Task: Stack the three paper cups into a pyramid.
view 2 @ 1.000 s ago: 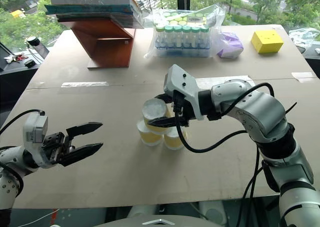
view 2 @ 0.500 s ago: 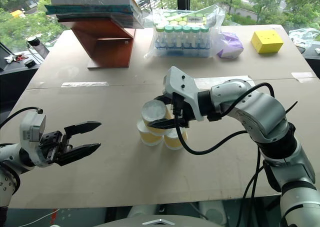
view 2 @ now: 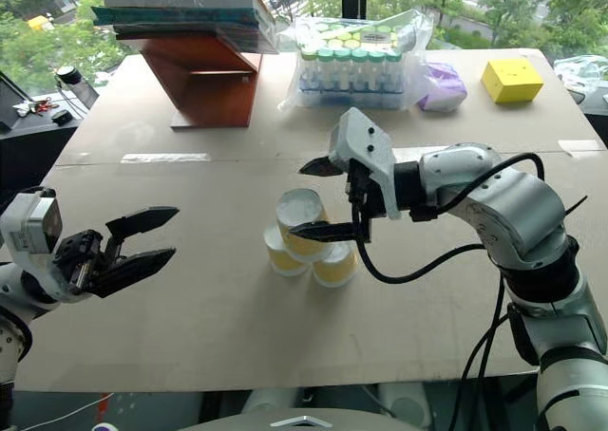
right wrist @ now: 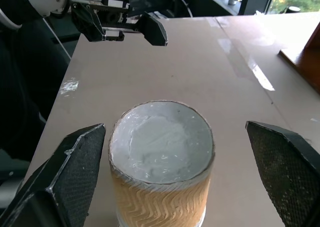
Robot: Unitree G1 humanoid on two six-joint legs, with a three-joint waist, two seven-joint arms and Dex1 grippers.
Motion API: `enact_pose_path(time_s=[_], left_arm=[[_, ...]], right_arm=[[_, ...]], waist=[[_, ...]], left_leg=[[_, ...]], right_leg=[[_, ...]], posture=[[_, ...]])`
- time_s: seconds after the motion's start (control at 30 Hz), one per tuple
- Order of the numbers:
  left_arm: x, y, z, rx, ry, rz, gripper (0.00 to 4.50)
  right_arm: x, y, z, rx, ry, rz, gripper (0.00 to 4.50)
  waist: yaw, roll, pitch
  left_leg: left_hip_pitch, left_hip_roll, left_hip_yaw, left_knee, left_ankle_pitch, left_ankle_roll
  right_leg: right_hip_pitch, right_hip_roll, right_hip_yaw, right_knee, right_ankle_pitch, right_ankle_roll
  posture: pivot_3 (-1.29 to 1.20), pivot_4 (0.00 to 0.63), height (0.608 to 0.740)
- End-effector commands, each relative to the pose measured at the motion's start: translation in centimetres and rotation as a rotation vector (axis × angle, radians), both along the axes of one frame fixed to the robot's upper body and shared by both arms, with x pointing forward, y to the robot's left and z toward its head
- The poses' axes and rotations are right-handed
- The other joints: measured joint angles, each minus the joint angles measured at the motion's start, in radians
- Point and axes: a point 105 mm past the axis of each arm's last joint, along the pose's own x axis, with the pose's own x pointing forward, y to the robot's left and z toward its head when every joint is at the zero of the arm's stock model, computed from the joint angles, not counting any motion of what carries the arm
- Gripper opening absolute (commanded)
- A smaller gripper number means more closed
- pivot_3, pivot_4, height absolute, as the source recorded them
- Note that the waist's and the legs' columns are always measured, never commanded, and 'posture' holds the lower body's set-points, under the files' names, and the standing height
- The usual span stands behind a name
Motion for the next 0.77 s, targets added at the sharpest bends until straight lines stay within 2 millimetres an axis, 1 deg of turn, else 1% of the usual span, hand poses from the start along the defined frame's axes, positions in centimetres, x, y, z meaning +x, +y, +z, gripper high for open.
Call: enact_pose_path(time_s=[0.03,0.07,0.13,0.17,0.27,0.33,0.47,0.57,0.63,0.73,0.77], left_arm=[[-0.2,-0.5,1.1,-0.032,-0.037,-0.017,4.50],[-0.1,-0.5,1.1,-0.036,-0.038,-0.016,4.50],[0.0,-0.7,0.9,-0.033,-0.031,-0.028,4.50],[0.1,-0.8,0.6,-0.032,-0.022,-0.030,4.50],[0.9,-0.9,-0.7,-0.011,0.018,0.018,4.50],[2.0,-0.7,-2.0,0.014,0.057,0.103,4.50],[2.8,-0.6,-4.1,0.093,0.078,0.222,4.50],[2.8,-0.2,-5.3,0.149,0.110,0.271,4.50],[2.7,0.3,-6.1,0.186,0.137,0.299,4.50],[2.8,1.2,-7.0,0.225,0.159,0.333,4.50],[2.9,1.4,-7.3,0.244,0.172,0.340,4.50]], right_arm=[[-0.7,-1.8,2.0,0.093,-0.080,-0.042,4.44],[-0.8,-2.4,1.8,0.091,-0.077,-0.062,4.44],[-0.7,-4.0,0.6,0.053,-0.088,-0.128,4.44],[-0.9,-4.7,0.2,0.047,-0.081,-0.148,4.44],[-1.6,-7.0,-0.8,0.094,-0.047,-0.232,4.44],[-2.5,-8.9,-2.2,0.104,-0.018,-0.307,4.44],[-5.7,-12.4,-6.0,0.123,0.063,-0.477,4.44],[-7.8,-14.1,-8.4,0.109,0.100,-0.595,4.44],[-8.7,-15.2,-9.8,0.101,0.119,-0.671,4.44],[-9.3,-15.6,-10.9,0.094,0.117,-0.720,4.44],[-9.2,-15.7,-11.2,0.095,0.111,-0.733,4.44]], waist=[[0.001,0.000,0.000],[0.000,0.000,0.000],[0.001,0.000,0.000],[0.002,0.000,0.000],[0.011,0.000,0.000],[0.015,-0.001,0.000],[0.028,-0.002,-0.001],[0.024,-0.002,-0.002],[0.017,-0.002,-0.002],[0.011,-0.002,-0.002],[0.011,-0.002,-0.002]], left_leg=[[0.000,0.000,0.001,0.000,0.000,0.000],[0.000,0.000,0.001,0.000,0.000,0.000],[0.000,0.000,0.001,0.000,0.000,0.000],[0.000,0.000,0.001,0.000,0.000,0.000],[0.000,0.000,0.002,0.000,0.000,0.000],[0.000,0.000,0.002,0.001,0.000,0.000],[0.000,-0.001,0.002,0.001,0.000,0.000],[0.002,-0.001,0.003,0.001,0.000,0.001],[0.006,0.000,0.004,0.001,0.000,0.001],[0.018,0.003,0.008,0.001,-0.001,0.001],[0.020,0.004,0.010,0.001,-0.001,0.001]], right_leg=[[0.000,0.000,0.000,0.000,0.000,0.000],[0.000,0.000,0.001,0.000,0.000,0.000],[0.000,0.000,0.001,0.000,0.000,0.000],[0.000,0.000,0.001,0.000,0.000,0.000],[0.000,0.001,0.001,0.000,0.000,0.000],[0.001,0.001,0.001,0.001,0.000,0.000],[0.002,0.002,0.000,0.000,0.000,0.000],[0.003,0.002,0.002,0.001,0.001,0.001],[0.006,0.002,0.003,0.001,0.001,0.002],[0.017,0.002,0.006,-0.001,0.000,0.002],[0.018,0.003,0.007,-0.001,-0.002,-0.001]], posture=[[0.00,0.150,0.740],[0.00,0.150,0.740],[0.00,0.150,0.740],[0.00,0.150,0.740],[0.00,0.150,0.740],[0.00,0.150,0.740],[0.00,0.150,0.740],[0.00,0.150,0.740],[0.00,0.150,0.740],[0.00,0.150,0.740],[0.00,0.150,0.740]])
